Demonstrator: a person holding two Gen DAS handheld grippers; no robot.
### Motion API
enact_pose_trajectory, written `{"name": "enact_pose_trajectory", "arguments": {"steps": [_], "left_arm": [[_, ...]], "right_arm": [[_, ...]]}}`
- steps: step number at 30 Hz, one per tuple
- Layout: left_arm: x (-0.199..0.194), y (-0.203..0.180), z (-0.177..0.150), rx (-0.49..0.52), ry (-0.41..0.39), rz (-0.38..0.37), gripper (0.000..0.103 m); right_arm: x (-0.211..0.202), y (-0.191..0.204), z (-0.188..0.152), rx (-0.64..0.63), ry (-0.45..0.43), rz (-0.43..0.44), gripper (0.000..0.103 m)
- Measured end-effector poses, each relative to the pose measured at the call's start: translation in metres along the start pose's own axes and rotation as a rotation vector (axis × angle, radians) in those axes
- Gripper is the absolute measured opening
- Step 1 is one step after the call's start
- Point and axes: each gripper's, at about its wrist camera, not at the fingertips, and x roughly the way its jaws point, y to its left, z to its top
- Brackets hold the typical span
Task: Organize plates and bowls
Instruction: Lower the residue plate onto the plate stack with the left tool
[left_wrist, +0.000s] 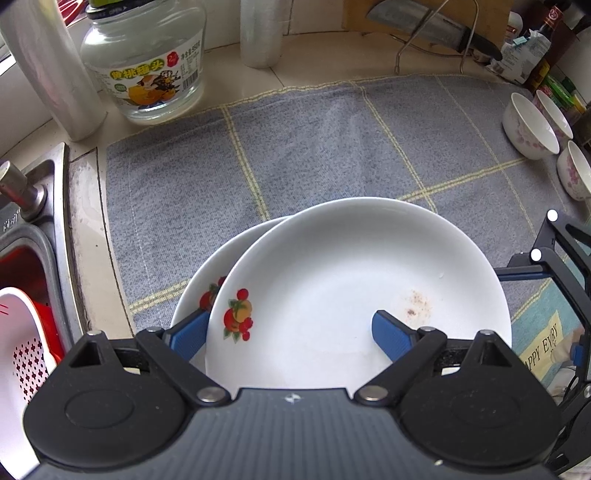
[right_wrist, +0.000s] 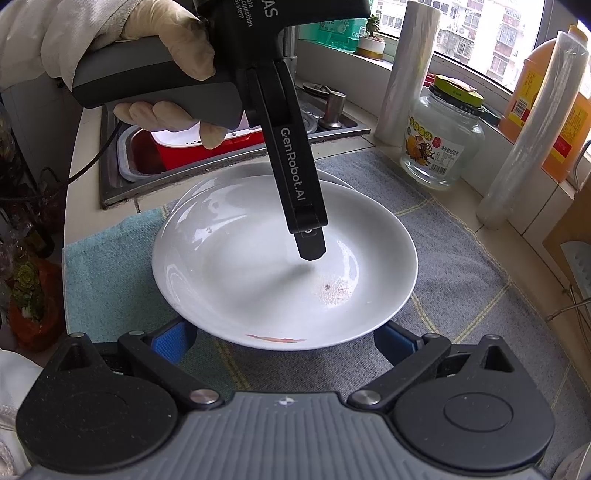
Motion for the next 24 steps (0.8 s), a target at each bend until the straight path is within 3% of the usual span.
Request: {"name": "enact_pose_trajectory", "arguments": {"steps": [24], "left_arm": [[-0.012, 0.007, -0.009, -0.037, -0.037, 0.012, 0.093]], "right_arm": [[-0.005, 0.005, 0.0, -0.018, -0.011, -0.022, 0.103]]}}
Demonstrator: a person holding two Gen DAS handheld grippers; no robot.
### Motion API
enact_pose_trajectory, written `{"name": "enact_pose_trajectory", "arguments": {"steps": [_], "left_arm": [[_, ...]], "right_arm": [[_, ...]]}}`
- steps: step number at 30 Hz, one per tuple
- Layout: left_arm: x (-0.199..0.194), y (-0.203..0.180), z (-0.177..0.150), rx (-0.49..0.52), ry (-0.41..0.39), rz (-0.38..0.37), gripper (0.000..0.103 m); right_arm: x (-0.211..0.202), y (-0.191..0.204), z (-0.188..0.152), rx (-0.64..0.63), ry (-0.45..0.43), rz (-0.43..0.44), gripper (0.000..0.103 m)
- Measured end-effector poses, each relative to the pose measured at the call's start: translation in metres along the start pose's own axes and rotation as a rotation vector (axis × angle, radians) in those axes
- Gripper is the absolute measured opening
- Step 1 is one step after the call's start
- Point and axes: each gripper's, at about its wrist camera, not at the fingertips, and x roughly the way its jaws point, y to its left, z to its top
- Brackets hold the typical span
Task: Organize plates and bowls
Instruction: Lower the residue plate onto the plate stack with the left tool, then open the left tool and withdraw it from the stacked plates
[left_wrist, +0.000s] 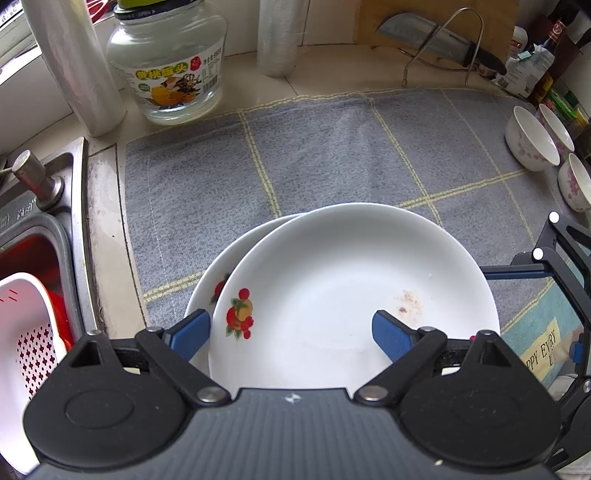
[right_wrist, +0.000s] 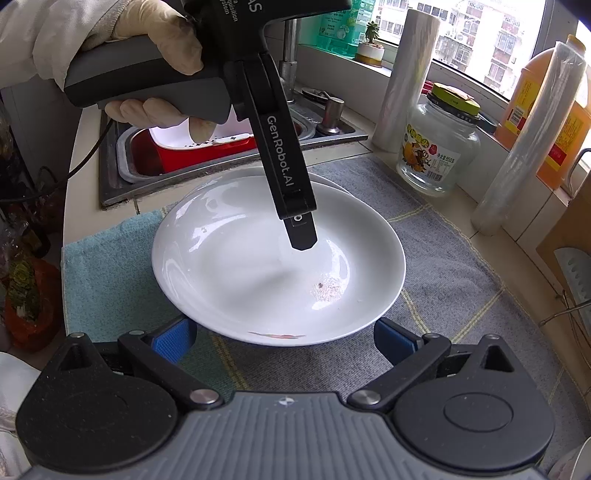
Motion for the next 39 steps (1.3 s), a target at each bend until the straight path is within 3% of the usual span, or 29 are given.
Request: {"name": "enact_pose_trajectory", "arguments": {"steps": [9, 14, 20, 29, 39], "left_arm": [[-0.003, 0.0, -0.002, -0.002, -0.008, 0.006, 0.093], [-0.008, -0.003, -0.002, 0.004, -0.03, -0.044, 0.094], [-0.014, -0.006, -0.003, 0.005, -0.059, -0.043, 0.094], [-0.043, -0.014, -0.021, -0.036, -0.245, -0.007, 0.096], [-0.062, -0.042, -0.063, -0.115, -0.476, 0.116, 0.101]], "right_arm": [[0.0, 0.002, 0.001, -0.011, -0.004, -0.01, 0.103], [0.0, 0.003, 0.001, -0.01, -0.005, -0.008, 0.103], [0.002, 0.003, 0.001, -0.013, -0.002, -0.026, 0.103], [0.0, -0.008, -0.006, 0.031, -0.006, -0.076, 0.103], [-0.011, -0.036, -0.024, 0.172, -0.038, -0.201, 0.103]]}}
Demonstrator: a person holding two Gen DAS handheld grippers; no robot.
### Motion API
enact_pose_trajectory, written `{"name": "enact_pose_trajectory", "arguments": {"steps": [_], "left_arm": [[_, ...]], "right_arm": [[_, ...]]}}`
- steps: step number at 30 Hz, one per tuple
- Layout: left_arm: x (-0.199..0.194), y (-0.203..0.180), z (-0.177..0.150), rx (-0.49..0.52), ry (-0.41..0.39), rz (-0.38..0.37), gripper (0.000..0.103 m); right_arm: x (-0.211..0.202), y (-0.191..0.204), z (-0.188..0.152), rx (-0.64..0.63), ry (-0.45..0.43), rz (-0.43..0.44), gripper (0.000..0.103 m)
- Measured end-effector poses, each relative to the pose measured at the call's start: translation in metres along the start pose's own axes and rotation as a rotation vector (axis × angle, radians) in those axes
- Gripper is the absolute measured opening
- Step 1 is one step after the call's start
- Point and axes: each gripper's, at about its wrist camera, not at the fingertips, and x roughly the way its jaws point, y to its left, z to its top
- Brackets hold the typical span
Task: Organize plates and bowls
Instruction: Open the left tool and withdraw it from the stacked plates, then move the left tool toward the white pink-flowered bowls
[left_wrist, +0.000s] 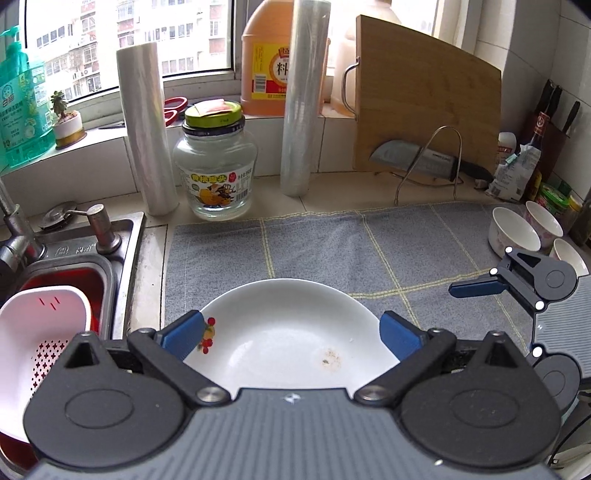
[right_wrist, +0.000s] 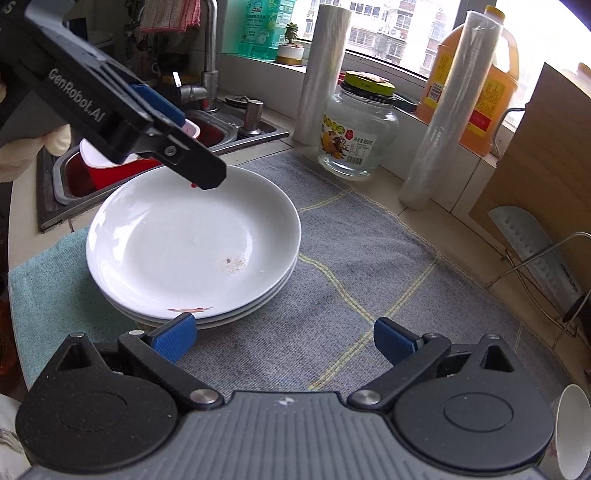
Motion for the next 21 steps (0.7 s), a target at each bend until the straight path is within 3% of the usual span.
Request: {"name": "enact_pose_trajectory", "arguments": {"steps": [11, 13, 18, 21], "left_arm": [[-0.006, -0.041, -0.014, -0.034, -0.113, 0.035, 0.101], [-0.002, -0.053, -0.013, -0.003, -0.115, 0.013, 0.101], [0.013, -0.082, -0.01, 0.06, -0.1, -0.131, 0.101], [0.022, -0.102, -0.008, 0.082, -0.087, -0.167, 0.101]], "right_arm": [[-0.015, -0.037, -0.023, 0.198, 0.011, -0.203, 0.103], [-0.02, -0.043, -0.029, 0.248, 0.022, -0.239, 0.103], [-0.042, -0.06, -0.054, 0.345, 0.057, -0.338, 0.103], [-0.059, -0.071, -0.071, 0.367, 0.072, -0.378, 0.103]]}}
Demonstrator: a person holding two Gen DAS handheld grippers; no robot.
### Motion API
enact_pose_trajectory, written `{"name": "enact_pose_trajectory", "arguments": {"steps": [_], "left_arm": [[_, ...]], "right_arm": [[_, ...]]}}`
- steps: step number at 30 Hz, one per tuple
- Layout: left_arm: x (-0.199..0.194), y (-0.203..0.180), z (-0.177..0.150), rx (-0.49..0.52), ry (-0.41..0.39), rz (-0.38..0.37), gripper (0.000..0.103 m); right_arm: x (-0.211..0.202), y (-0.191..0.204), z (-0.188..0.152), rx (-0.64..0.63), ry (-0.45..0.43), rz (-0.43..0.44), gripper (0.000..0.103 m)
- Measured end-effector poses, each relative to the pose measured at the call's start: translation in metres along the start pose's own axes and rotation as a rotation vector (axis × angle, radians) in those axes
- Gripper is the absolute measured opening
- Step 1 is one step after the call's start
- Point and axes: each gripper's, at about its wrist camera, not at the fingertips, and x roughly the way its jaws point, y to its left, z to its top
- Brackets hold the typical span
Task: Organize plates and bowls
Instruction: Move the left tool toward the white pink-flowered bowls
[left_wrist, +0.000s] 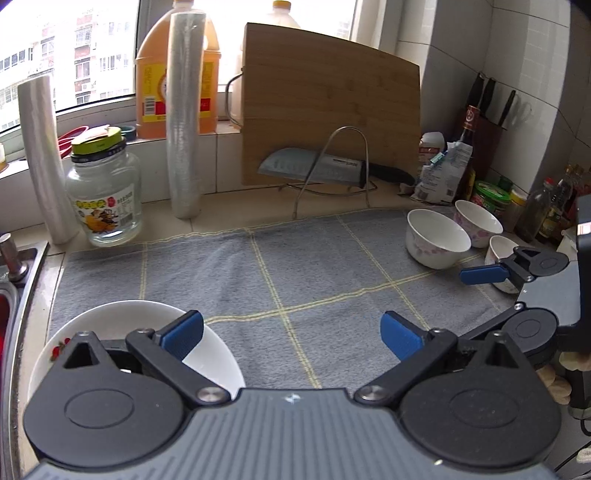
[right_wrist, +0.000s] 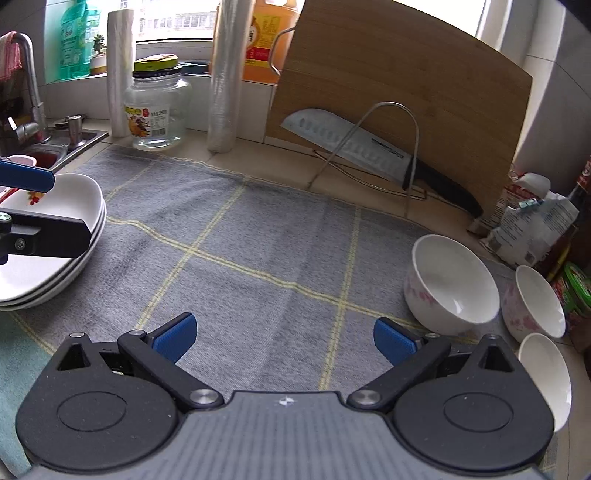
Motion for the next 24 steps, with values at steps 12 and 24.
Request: {"name": "enact_pose_trajectory", "arguments": {"steps": [12, 24], "left_arm": [[0.048, -0.08, 0.002, -0.038, 0.052, 0.04, 0.101], [0.074, -0.145, 0.014, -0.093, 0.061, 0.071, 0.101]], "right_arm": [[-0.002, -0.106, -0.033, -0.085, -0.032, 0.067, 0.103], [0.01, -0.182, -0.035, -0.318, -0.081, 0.216, 0.103]]}}
